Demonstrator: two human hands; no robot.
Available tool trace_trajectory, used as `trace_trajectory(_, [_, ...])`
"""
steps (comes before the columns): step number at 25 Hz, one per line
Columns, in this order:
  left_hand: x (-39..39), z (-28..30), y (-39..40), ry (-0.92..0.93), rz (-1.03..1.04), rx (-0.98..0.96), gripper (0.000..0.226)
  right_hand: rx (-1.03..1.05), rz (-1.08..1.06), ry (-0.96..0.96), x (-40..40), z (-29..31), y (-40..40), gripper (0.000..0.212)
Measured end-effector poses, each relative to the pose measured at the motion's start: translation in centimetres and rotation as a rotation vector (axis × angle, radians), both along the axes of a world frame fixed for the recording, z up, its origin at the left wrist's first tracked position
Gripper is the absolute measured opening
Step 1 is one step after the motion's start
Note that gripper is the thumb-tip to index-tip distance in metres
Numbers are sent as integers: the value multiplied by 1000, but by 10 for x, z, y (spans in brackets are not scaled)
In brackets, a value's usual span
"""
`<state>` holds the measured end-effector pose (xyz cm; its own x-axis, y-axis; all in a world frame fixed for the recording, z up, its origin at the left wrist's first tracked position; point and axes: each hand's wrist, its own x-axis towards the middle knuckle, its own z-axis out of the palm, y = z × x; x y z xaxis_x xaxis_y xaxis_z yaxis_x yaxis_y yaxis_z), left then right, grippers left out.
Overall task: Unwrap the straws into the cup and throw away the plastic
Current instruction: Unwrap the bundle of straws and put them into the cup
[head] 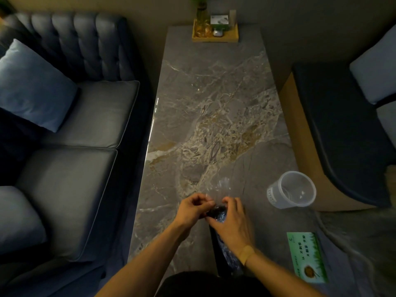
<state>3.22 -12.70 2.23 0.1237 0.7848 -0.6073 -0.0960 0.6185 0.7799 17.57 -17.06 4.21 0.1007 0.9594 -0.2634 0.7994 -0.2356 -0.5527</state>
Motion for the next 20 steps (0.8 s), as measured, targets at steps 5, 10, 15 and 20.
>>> trace_trajectory(5, [-4,-4,-1,-5,16,23,16,11,-3,103,3,6,2,32])
trace_trajectory(10, [-6,-2,1,13,1,53,17,48,5,117,12,9,5,35])
trace_trajectory(15, [-11,11,9,37,-39,87,11,-21,-230,426,34,6,18,20])
trace_trajectory(20, [-18,27,15,19,-112,92,11,50,-248,546,49,11,25,8])
